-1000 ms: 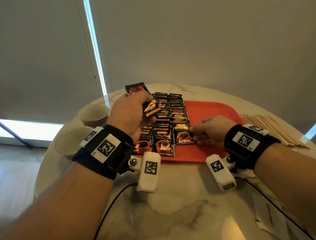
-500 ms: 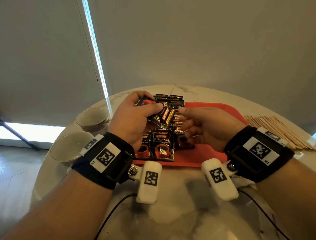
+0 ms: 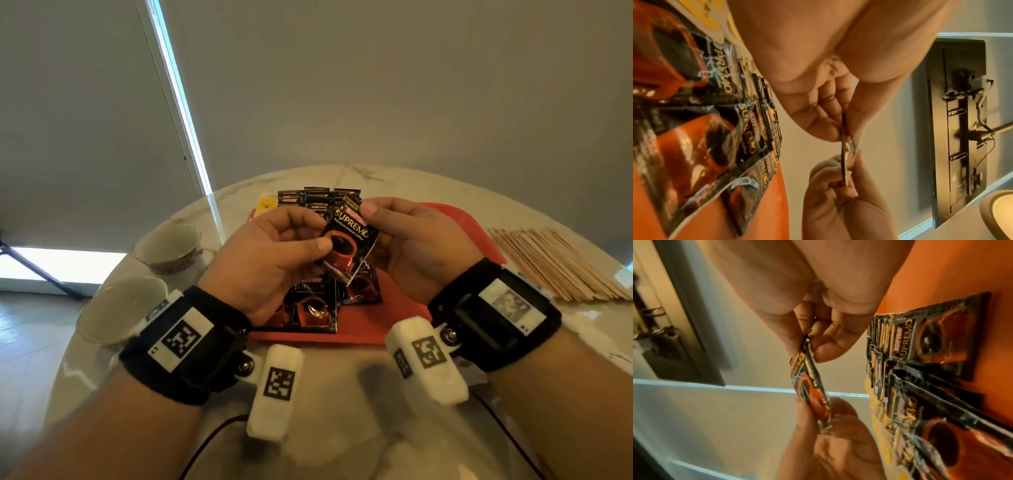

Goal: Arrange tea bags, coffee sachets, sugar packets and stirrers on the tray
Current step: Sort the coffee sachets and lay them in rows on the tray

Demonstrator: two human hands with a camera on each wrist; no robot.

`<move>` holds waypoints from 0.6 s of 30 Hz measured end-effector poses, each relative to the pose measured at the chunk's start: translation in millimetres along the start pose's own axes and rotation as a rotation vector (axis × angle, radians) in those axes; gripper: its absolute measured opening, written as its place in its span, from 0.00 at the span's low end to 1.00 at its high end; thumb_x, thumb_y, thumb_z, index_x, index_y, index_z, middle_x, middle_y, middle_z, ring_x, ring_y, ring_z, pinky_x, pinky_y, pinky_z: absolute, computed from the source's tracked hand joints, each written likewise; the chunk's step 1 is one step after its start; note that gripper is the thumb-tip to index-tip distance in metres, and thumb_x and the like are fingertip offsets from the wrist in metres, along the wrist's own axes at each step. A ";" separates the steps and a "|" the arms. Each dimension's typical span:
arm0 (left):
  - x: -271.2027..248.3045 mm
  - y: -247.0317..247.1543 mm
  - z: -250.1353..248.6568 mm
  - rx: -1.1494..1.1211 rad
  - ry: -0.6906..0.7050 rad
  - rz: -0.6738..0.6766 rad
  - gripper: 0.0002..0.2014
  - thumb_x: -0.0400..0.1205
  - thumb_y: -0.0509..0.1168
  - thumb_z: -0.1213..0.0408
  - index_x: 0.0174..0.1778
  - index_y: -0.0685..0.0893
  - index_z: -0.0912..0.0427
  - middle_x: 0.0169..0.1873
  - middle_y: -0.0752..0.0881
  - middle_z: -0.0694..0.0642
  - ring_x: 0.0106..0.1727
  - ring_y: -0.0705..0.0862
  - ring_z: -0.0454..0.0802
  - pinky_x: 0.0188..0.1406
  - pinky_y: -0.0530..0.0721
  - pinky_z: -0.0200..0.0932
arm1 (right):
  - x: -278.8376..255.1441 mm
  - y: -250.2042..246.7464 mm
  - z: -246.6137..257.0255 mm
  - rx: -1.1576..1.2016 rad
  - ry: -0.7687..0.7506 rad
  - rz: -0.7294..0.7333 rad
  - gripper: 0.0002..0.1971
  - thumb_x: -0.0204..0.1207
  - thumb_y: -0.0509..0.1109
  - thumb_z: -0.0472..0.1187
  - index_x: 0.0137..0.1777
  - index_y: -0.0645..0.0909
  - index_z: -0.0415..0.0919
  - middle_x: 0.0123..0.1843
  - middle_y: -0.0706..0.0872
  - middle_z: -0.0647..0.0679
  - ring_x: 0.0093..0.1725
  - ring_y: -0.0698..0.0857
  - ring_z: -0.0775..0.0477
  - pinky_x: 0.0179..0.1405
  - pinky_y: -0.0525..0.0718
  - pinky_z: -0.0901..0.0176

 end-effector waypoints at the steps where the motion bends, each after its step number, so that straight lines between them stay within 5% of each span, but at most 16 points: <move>1: -1.0 2.1 0.1 0.002 0.003 0.028 0.13 0.72 0.73 0.75 0.50 0.84 0.60 0.41 0.91 0.59 0.44 0.94 0.58 0.35 0.89 0.41 | -0.3 -0.4 -1.1 0.020 0.020 0.005 0.18 0.71 0.76 0.40 0.59 0.85 0.32 0.47 0.88 0.38 0.45 0.82 0.37 0.42 0.81 0.52; 4: -1.3 3.9 1.0 0.034 0.021 0.037 0.11 0.74 0.72 0.78 0.46 0.84 0.60 0.40 0.91 0.57 0.43 0.93 0.55 0.31 0.87 0.36 | 0.8 -1.1 -5.4 0.079 0.071 -0.012 0.19 0.74 0.76 0.40 0.63 0.85 0.33 0.55 0.84 0.35 0.54 0.76 0.35 0.47 0.80 0.51; 8: 0.4 1.0 3.8 0.105 0.046 -0.079 0.14 0.81 0.69 0.83 0.45 0.89 0.58 0.42 0.94 0.53 0.41 0.93 0.48 0.31 0.88 0.36 | -1.4 -5.5 -3.6 -0.017 0.133 0.018 0.22 0.76 0.76 0.43 0.67 0.84 0.32 0.49 0.86 0.40 0.43 0.86 0.45 0.41 0.89 0.55; 11: 0.3 1.7 6.1 0.165 0.041 -0.134 0.14 0.80 0.72 0.83 0.44 0.90 0.57 0.43 0.94 0.54 0.43 0.94 0.51 0.33 0.90 0.38 | -6.9 -5.6 -1.6 -0.115 0.142 0.031 0.07 0.77 0.75 0.33 0.54 0.84 0.36 0.41 0.87 0.43 0.36 0.87 0.49 0.40 0.90 0.54; 18: -1.9 -4.3 1.8 0.244 0.050 -0.292 0.10 0.74 0.81 0.67 0.42 0.88 0.50 0.48 0.91 0.57 0.52 0.90 0.55 0.58 0.92 0.58 | -11.6 -33.6 -7.3 -0.288 0.194 -0.195 0.05 0.79 0.72 0.28 0.48 0.83 0.37 0.35 0.86 0.44 0.30 0.83 0.51 0.33 0.86 0.57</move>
Point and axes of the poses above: each hand's wrist, its own x-axis towards the middle knuckle, its own y-axis out of the palm, z = x × y, the point moved 4 cm from there along x, towards the middle knuckle
